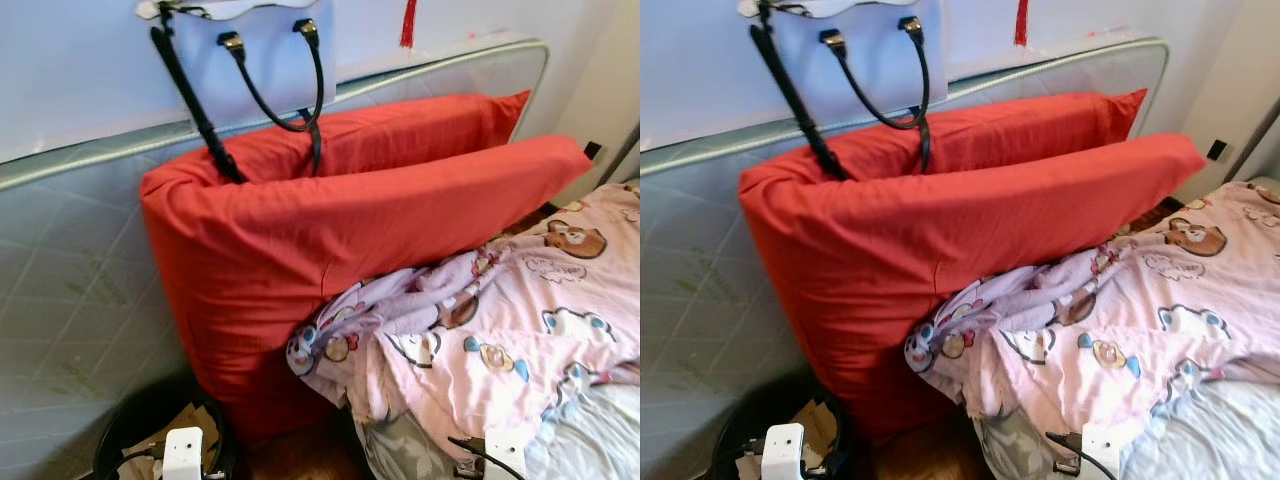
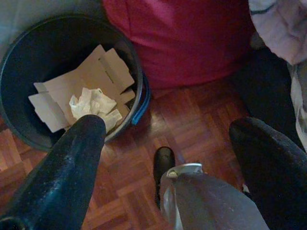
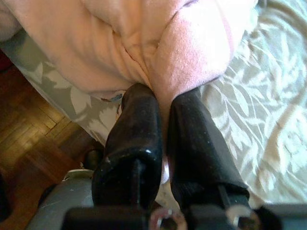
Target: Clean up the room
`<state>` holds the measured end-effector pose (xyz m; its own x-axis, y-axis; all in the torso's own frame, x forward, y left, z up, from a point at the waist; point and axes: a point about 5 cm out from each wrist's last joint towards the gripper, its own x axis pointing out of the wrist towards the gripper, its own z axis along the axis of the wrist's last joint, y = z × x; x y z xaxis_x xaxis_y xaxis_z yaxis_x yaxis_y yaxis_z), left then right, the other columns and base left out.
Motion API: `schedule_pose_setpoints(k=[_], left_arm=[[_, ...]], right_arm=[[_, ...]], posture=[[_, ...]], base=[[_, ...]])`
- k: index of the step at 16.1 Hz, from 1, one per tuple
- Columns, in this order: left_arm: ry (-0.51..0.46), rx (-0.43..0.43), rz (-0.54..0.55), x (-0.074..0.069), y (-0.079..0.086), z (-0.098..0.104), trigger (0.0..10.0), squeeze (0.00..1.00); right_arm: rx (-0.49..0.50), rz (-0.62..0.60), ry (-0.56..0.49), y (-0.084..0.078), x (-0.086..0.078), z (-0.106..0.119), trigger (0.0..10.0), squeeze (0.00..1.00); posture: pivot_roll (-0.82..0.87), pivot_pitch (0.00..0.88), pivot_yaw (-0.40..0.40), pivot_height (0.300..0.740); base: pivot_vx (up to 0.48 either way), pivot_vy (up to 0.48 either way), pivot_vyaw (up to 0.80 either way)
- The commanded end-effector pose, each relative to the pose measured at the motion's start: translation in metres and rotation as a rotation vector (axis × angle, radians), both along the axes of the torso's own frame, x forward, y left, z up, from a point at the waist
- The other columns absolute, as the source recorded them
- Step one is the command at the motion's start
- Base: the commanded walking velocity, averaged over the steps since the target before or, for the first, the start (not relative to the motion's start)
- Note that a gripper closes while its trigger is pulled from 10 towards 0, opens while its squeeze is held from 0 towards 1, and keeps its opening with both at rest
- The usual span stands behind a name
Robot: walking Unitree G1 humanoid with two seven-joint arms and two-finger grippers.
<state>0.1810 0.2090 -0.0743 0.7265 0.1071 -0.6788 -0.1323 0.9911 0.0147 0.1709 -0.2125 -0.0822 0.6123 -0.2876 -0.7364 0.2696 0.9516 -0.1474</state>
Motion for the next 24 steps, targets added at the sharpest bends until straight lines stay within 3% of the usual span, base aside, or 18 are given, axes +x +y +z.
schedule_pose_setpoints(k=[1, 10, 15, 21, 24], left_arm=[[0.012, 0.009, -0.018, -0.004, 0.0, -0.002, 10.0, 0.0], [0.014, 0.015, -0.03, -0.004, 0.0, -0.002, 10.0, 0.0], [0.015, 0.017, -0.035, -0.005, 0.0, -0.002, 10.0, 0.0], [0.016, 0.023, -0.048, -0.005, 0.0, -0.002, 10.0, 0.0], [0.013, 0.027, -0.052, -0.005, 0.0, -0.002, 10.0, 0.0]], right_arm=[[-0.014, -0.006, 0.003, -0.002, -0.003, -0.001, 10.0, 0.0], [-0.048, -0.055, -0.039, -0.011, 0.005, 0.006, 10.0, 0.0], [-0.063, -0.069, -0.19, -0.014, 0.03, 0.023, 10.0, 0.0], [-0.101, -0.08, -0.303, -0.018, 0.046, 0.038, 10.0, 0.0], [-0.177, -0.086, -0.426, -0.027, 0.06, 0.056, 10.0, 0.0]], posture=[[-0.02, 0.0, -0.013, 0.74], [-0.02, 0.0, -0.014, 0.74], [-0.02, 0.0, -0.016, 0.74], [-0.01, 0.0, -0.015, 0.74], [-0.02, 0.0, -0.014, 0.74]], base=[[-0.27, 0.0, 0.0], [-0.27, 0.0, 0.0], [-0.269, 0.0, 0.0], [-0.269, 0.0, 0.0], [-0.269, 0.0, 0.0]])
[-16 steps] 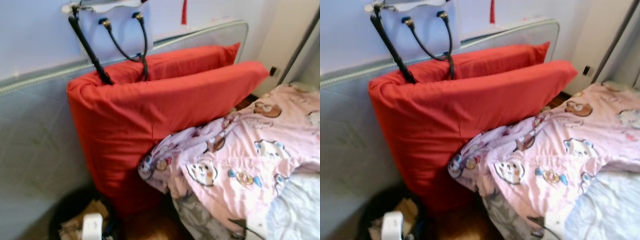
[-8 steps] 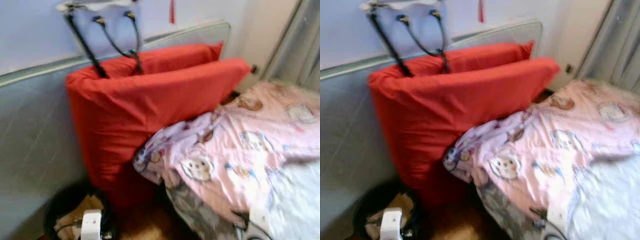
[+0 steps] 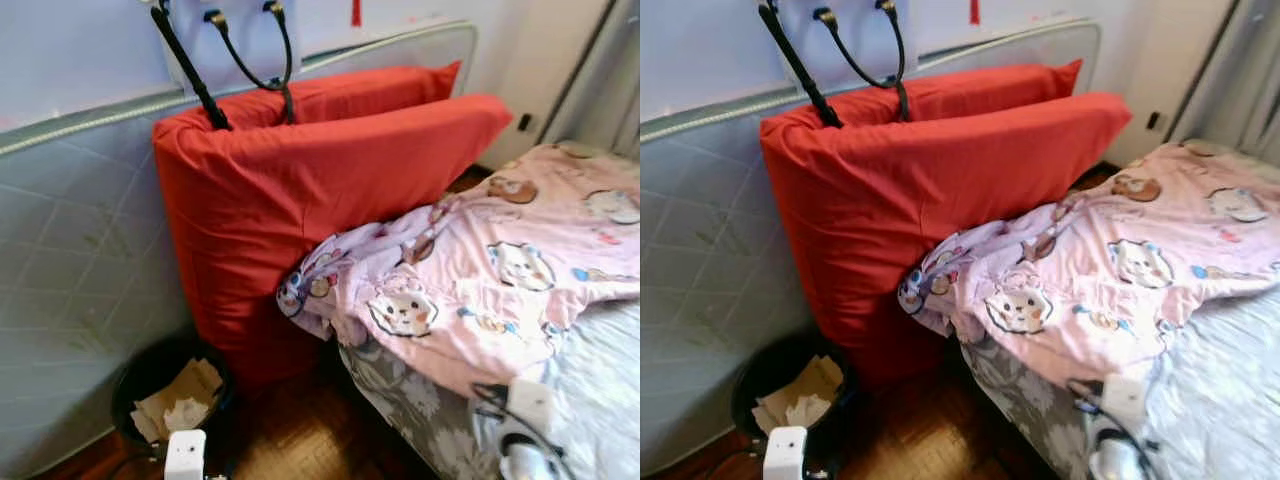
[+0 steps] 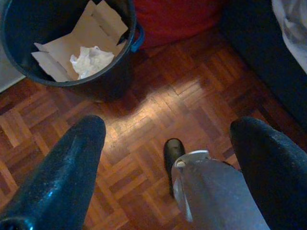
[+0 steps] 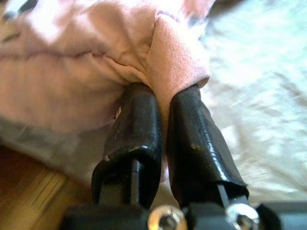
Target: Clean up the room
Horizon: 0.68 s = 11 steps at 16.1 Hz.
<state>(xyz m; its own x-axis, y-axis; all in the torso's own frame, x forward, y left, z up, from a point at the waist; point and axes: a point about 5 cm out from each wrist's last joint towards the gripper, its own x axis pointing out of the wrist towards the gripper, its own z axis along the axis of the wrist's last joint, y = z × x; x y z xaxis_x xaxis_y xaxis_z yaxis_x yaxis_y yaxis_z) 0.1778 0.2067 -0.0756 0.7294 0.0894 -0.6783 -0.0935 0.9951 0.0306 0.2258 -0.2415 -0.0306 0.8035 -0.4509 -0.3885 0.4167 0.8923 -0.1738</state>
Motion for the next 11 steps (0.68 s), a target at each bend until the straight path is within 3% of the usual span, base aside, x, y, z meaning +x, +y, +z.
schedule_pose_setpoints(k=[1, 6, 11], left_arm=[[0.01, 0.012, -0.016, -0.001, 0.002, 0.0, 10.0, 0.0], [0.01, 0.013, -0.025, -0.001, 0.001, 0.0, 10.0, 0.0], [0.018, 0.024, -0.036, -0.001, 0.0, -0.001, 10.0, 0.0]], right_arm=[[-0.045, 0.0, -0.077, 0.0, 0.01, 0.012, 10.0, 0.0], [-0.162, -0.031, -0.148, -0.008, 0.014, 0.026, 10.0, 0.0], [-0.38, -0.056, -0.211, -0.023, 0.017, 0.045, 10.0, 0.0]], posture=[[-0.02, 0.0, -0.013, 0.74], [-0.02, 0.0, -0.013, 0.74], [-0.02, 0.0, -0.014, 0.74]], base=[[-0.27, 0.0, 0.0], [-0.272, 0.0, 0.0], [0.0, 0.0, 0.0]])
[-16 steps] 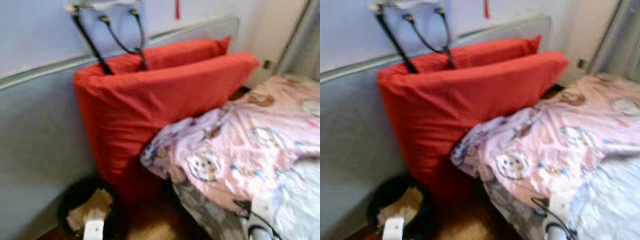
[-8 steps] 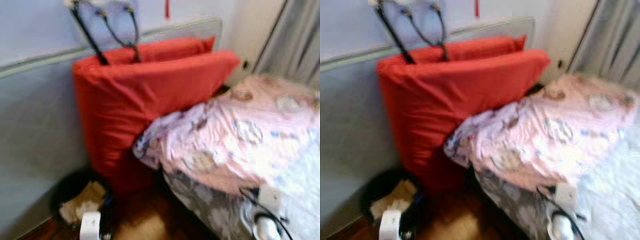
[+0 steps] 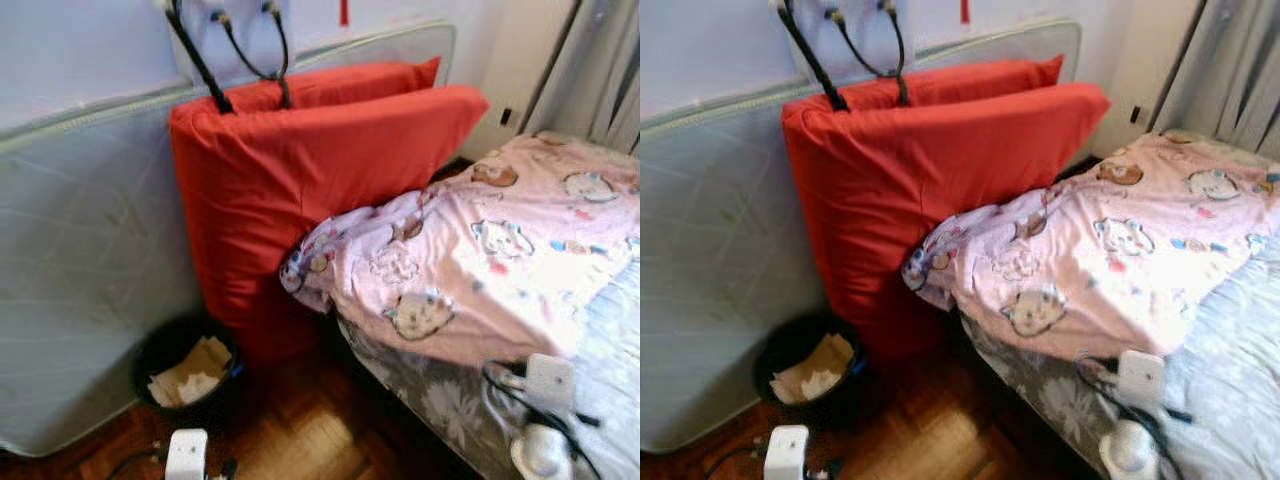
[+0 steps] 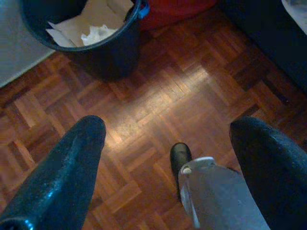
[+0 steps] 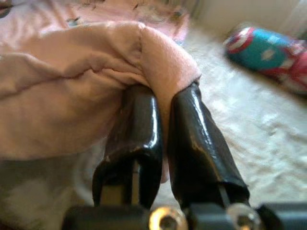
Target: Clean up the room
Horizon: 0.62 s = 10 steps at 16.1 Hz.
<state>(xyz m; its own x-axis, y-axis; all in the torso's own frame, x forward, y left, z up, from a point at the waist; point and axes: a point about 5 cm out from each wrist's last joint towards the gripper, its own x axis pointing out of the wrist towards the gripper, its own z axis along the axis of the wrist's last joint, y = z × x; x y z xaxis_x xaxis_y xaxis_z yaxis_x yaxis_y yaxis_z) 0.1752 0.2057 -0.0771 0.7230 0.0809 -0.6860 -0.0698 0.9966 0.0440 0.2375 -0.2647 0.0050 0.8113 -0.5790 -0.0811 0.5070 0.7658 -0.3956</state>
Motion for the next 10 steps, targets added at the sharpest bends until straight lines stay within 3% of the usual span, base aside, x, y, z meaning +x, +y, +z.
schedule_pose_setpoints(k=[1, 4, 5, 6, 8, 10], left_arm=[[0.008, 0.012, -0.015, 0.001, 0.001, 0.0, 10.0, 0.0], [0.014, 0.014, -0.019, 0.0, 0.001, -0.001, 10.0, 0.0], [0.017, 0.013, -0.02, -0.001, 0.0, -0.001, 10.0, 0.0], [0.02, 0.013, -0.024, -0.002, -0.001, -0.002, 10.0, 0.0], [0.023, 0.018, -0.032, -0.002, -0.002, -0.002, 10.0, 0.0], [0.025, 0.022, -0.035, -0.003, -0.001, -0.002, 10.0, 0.0]], right_arm=[[-0.048, 0.022, -0.074, 0.001, 0.007, 0.013, 10.0, 0.0], [-0.031, 0.03, -0.037, 0.003, 0.007, 0.008, 10.0, 0.0], [0.061, 0.013, 0.033, 0.005, 0.002, -0.005, 10.0, 0.0], [0.226, -0.014, 0.142, 0.012, -0.008, -0.026, 10.0, 0.0], [0.421, -0.021, 0.244, 0.024, -0.02, -0.047, 10.0, 0.0], [0.53, 0.003, 0.37, 0.035, -0.034, -0.064, 10.0, 0.0]], posture=[[-0.02, 0.0, -0.013, 0.74], [-0.03, 0.0, -0.014, 0.74], [-0.02, 0.0, -0.016, 0.74], [-0.02, 0.0, -0.016, 0.74], [-0.02, 0.0, -0.015, 0.74], [-0.02, 0.0, -0.013, 0.74]], base=[[0.0, 0.0, 0.0], [0.0, 0.0, 0.0], [0.0, 0.0, 0.0], [0.0, 0.0, 0.0], [0.0, 0.0, 0.0], [0.0, 0.0, 0.0]])
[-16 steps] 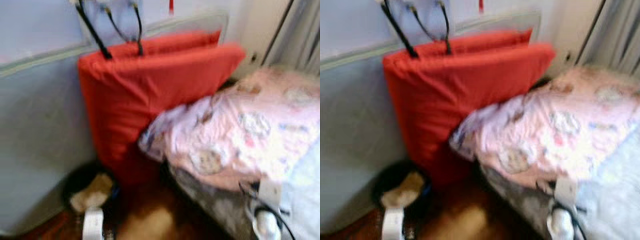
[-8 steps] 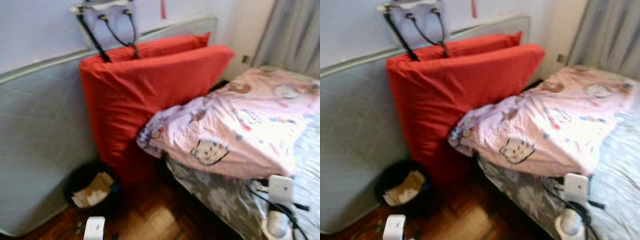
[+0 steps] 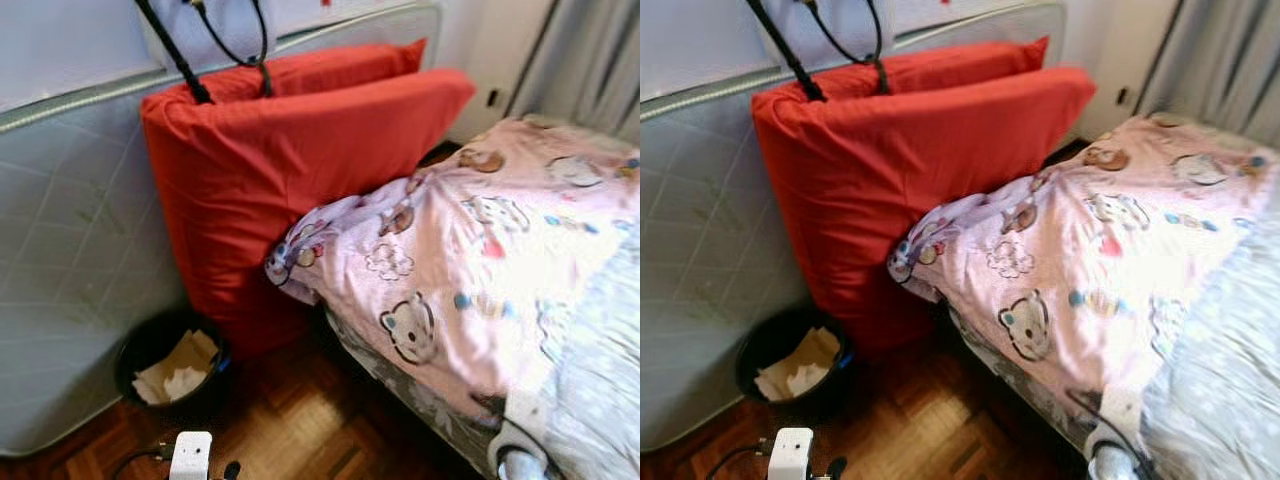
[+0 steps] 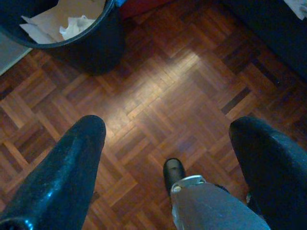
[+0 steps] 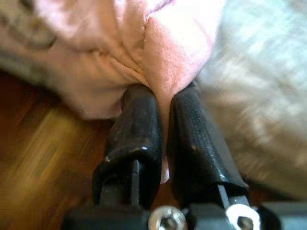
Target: Clean up the room
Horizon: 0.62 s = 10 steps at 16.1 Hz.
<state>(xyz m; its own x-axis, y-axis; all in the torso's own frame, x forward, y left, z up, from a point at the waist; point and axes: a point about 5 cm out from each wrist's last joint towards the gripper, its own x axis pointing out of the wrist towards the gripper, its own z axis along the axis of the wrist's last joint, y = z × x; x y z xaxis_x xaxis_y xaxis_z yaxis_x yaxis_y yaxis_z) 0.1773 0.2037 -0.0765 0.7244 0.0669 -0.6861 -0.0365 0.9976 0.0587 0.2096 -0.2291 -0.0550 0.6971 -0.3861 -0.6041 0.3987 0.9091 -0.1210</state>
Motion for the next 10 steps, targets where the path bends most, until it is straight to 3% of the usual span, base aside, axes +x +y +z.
schedule_pose_setpoints(k=[1, 8, 9, 10], left_arm=[[0.023, 0.009, -0.005, -0.005, 0.001, -0.003, 10.0, 0.0], [0.016, 0.017, -0.019, -0.001, 0.001, -0.001, 10.0, 0.0], [0.019, 0.018, -0.023, -0.002, 0.001, -0.001, 10.0, 0.0], [0.022, 0.018, -0.025, -0.002, 0.001, -0.001, 10.0, 0.0]], right_arm=[[0.045, -0.033, 0.044, -0.001, -0.009, -0.007, 10.0, 0.0], [0.158, -0.06, 0.142, -0.001, -0.026, -0.02, 10.0, 0.0], [0.176, -0.054, 0.152, 0.001, -0.029, -0.022, 10.0, 0.17], [0.195, -0.048, 0.16, 0.004, -0.032, -0.024, 10.0, 1.0]], posture=[[-0.02, 0.0, -0.011, 0.74], [-0.02, 0.0, -0.011, 0.74], [-0.02, 0.0, -0.011, 0.74], [-0.02, 0.0, -0.01, 0.74]], base=[[0.0, 0.0, 0.0], [0.0, 0.0, 0.0], [0.0, 0.0, 0.0], [0.0, 0.0, 0.0]])
